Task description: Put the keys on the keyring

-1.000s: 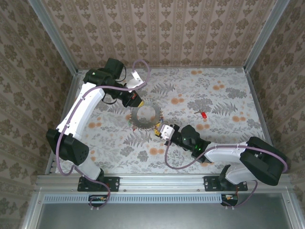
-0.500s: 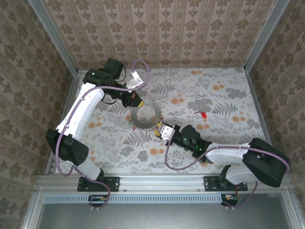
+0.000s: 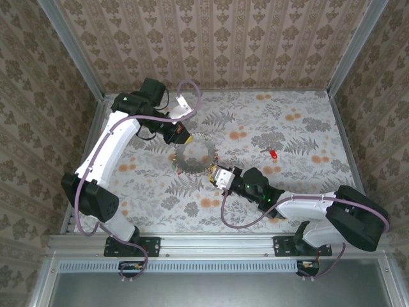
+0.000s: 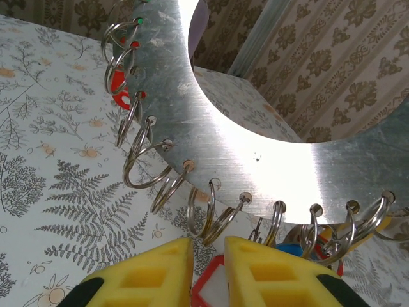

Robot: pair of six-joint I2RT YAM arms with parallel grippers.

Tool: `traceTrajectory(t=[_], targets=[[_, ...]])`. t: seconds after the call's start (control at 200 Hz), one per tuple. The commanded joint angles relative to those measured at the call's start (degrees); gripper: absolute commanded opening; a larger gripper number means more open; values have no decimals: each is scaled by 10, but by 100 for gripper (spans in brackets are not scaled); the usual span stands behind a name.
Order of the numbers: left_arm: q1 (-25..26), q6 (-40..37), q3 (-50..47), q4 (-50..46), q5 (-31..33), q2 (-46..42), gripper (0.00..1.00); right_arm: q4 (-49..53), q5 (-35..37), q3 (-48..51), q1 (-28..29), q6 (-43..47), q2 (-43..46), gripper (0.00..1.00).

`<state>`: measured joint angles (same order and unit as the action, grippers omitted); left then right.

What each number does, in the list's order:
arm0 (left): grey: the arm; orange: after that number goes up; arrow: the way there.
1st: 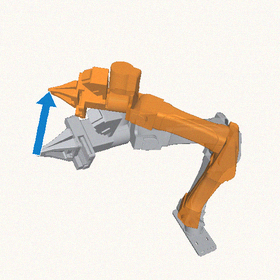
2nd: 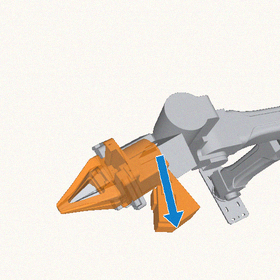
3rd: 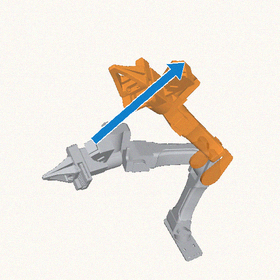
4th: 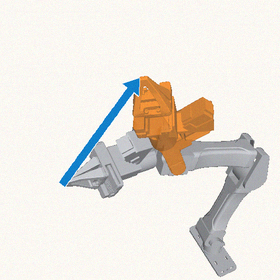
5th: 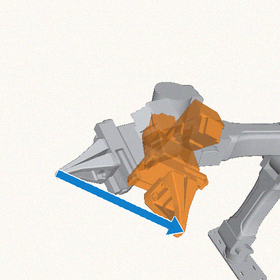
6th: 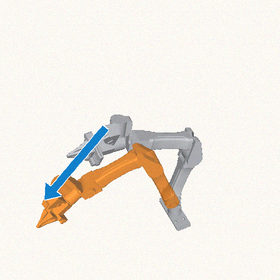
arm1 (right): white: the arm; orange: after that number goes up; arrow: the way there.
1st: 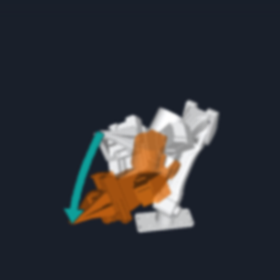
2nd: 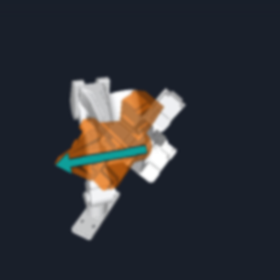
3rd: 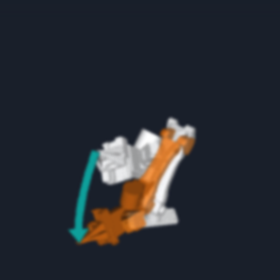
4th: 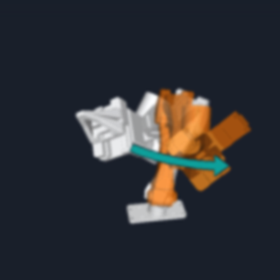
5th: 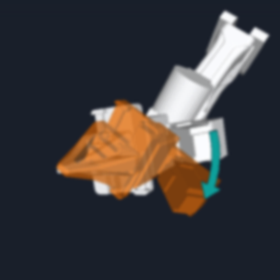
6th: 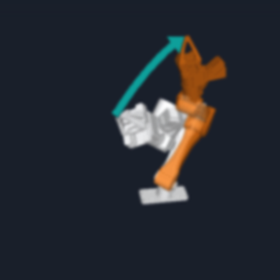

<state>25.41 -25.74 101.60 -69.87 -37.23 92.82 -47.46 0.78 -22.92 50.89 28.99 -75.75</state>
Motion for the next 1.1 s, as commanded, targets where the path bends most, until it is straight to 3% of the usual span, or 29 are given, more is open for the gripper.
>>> traceTrajectory(t=[0.0,0.4,0.645,0.945,1.095], targets=[[-1,2,1,-11,-16,-22,0,8,9,-18,0,11,8,22],[-1,3,-1,-10,-15,-27,0,-6,15,-28,0,13,-5,20],[-2,3,-1,-9,-13,-28,0,9,13,-12,0,11,11,28],[-1,4,-2,-8,-14,-28,0,17,13,-14,-3,12,18,24],[-2,3,-1,-8,-14,-30,0,36,8,-12,-3,16,24,27]])
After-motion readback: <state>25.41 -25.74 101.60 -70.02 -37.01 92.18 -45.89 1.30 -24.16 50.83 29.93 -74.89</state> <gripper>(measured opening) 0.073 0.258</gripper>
